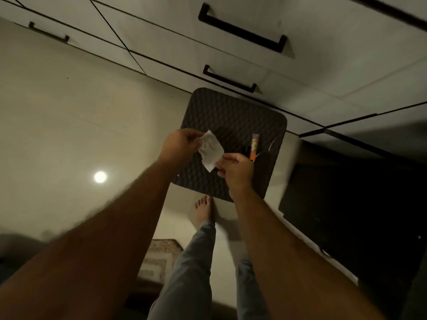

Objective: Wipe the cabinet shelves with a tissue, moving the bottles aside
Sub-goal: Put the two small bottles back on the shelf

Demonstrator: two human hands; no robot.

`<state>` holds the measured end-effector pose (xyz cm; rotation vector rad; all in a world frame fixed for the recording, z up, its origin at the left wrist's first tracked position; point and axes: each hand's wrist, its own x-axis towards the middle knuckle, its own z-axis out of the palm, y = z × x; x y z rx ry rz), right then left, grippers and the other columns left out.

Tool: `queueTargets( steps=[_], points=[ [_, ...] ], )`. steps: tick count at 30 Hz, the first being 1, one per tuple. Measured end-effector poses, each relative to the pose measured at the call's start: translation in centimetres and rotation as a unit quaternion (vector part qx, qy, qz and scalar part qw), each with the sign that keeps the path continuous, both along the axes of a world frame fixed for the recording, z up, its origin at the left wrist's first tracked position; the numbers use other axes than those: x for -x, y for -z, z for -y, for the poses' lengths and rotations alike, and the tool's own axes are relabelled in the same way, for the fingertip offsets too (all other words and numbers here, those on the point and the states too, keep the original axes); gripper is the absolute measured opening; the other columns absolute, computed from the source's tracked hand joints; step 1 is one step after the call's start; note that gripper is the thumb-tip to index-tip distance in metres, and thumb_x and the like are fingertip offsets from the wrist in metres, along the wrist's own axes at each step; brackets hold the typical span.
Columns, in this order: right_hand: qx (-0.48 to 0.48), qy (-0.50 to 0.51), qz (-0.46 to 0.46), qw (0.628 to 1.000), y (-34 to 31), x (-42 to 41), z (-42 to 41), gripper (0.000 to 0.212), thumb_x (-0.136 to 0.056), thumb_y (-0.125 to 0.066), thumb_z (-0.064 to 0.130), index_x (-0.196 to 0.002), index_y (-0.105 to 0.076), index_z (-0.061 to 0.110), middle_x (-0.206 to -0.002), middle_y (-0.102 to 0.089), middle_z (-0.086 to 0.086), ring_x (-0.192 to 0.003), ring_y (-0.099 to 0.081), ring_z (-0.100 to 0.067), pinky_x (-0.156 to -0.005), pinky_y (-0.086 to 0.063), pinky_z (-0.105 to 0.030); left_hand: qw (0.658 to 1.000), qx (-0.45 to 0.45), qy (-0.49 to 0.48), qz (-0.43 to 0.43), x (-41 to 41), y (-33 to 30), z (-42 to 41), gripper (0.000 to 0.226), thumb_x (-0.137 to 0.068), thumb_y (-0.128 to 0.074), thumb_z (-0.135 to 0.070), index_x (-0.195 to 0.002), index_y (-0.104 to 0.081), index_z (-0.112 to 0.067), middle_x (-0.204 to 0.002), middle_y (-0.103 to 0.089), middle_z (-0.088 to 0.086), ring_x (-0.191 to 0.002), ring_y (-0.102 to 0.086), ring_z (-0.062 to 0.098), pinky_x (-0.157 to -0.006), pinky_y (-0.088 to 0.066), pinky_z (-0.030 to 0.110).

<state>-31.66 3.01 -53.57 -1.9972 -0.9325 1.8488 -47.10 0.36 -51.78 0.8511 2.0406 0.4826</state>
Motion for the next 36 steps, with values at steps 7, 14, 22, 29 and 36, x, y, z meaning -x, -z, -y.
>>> queueTargets(
  steps=[7,14,22,29,36],
  points=[
    [-0.074,-0.104,0.130,0.983,0.1,-2.0,-1.1,0.011,-0.090,-0.068,0.018,-0.081,-0.070,0.025,-0.083,-0.070,0.002,-0.075,-0.071,-0.019,-0.075,-0.060,-0.047,0.984,-0.047,0.008,-0.169,-1.9,0.5,1.1,0.025,-0.095,-0.056,-0.026,-0.116,-0.066,-0.020,-0.109,-0.066,0.004,-0.088,-0.061,0.016,-0.072,-0.043,0.025],
    [-0.156,-0.148,0.253,0.943,0.2,-6.4,-6.8,0.004,-0.086,-0.072,0.022,-0.088,-0.069,0.024,-0.088,-0.070,0.004,-0.078,-0.069,-0.015,-0.076,-0.060,-0.039,0.997,-0.001,0.057,-0.043,-10.4,0.4,-0.2,0.022,-0.089,-0.064,-0.038,-0.104,-0.067,-0.023,-0.093,-0.069,-0.001,-0.085,-0.064,0.018,-0.074,-0.054,0.035],
    [-0.165,-0.270,0.257,0.913,1.3,-5.2,-8.1,0.016,-0.082,-0.076,0.024,-0.097,-0.074,0.019,-0.091,-0.071,0.004,-0.082,-0.065,-0.012,-0.067,-0.050,-0.025,0.998,0.049,-0.016,-0.028,-13.1,2.6,-2.6,0.027,-0.087,-0.064,-0.033,-0.109,-0.065,-0.018,-0.093,-0.069,0.002,-0.085,-0.065,0.019,-0.068,-0.050,0.031],
    [-0.161,-0.256,0.240,0.922,1.6,-5.2,-7.7,0.016,-0.086,-0.072,0.019,-0.102,-0.074,0.017,-0.097,-0.071,0.002,-0.083,-0.062,-0.010,-0.071,-0.049,-0.024,0.997,0.052,-0.048,-0.005,-13.0,3.7,-2.7,0.026,-0.088,-0.064,-0.029,-0.111,-0.066,-0.018,-0.094,-0.070,0.003,-0.082,-0.066,0.017,-0.068,-0.053,0.031],
    [-0.097,-0.131,0.119,0.979,0.1,-6.4,-7.6,0.022,-0.083,-0.073,0.011,-0.104,-0.072,0.015,-0.090,-0.067,0.006,-0.088,-0.066,-0.015,-0.082,-0.058,-0.037,0.997,0.014,-0.063,0.031,-13.0,2.1,-1.9,0.029,-0.086,-0.067,-0.028,-0.114,-0.066,-0.019,-0.094,-0.069,-0.004,-0.082,-0.064,0.012,-0.064,-0.047,0.024]
  ],
)
